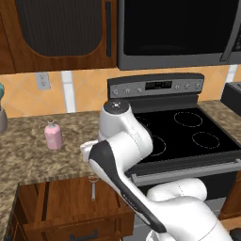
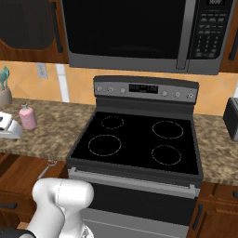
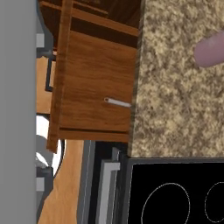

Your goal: Pick the peeler from the drawer and place it on the counter.

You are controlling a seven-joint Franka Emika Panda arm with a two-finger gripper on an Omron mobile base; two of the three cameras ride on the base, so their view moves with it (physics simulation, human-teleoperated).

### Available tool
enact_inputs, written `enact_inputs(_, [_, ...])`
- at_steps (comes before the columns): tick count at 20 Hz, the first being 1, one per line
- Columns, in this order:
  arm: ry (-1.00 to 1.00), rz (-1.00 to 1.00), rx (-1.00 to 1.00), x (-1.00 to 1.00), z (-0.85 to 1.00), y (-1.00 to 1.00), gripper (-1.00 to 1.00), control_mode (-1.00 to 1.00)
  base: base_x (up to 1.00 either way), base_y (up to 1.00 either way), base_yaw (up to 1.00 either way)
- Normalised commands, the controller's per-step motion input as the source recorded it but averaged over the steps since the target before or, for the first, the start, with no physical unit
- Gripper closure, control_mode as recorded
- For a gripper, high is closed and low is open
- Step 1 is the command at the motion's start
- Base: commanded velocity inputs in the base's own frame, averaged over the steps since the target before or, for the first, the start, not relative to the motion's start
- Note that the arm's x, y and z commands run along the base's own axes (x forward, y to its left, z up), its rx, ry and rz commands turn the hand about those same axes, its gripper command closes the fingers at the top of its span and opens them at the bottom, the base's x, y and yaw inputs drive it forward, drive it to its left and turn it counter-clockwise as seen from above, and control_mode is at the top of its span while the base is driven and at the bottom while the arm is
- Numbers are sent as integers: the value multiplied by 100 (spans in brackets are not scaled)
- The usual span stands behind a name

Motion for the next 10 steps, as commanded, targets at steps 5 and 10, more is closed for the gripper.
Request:
enact_inputs(5, [1,2,2,-21,-58,68,-100,-100,0,0,0])
enact_inputs(10, [12,0,3,13,-55,25,-100,-100,0,0,0])
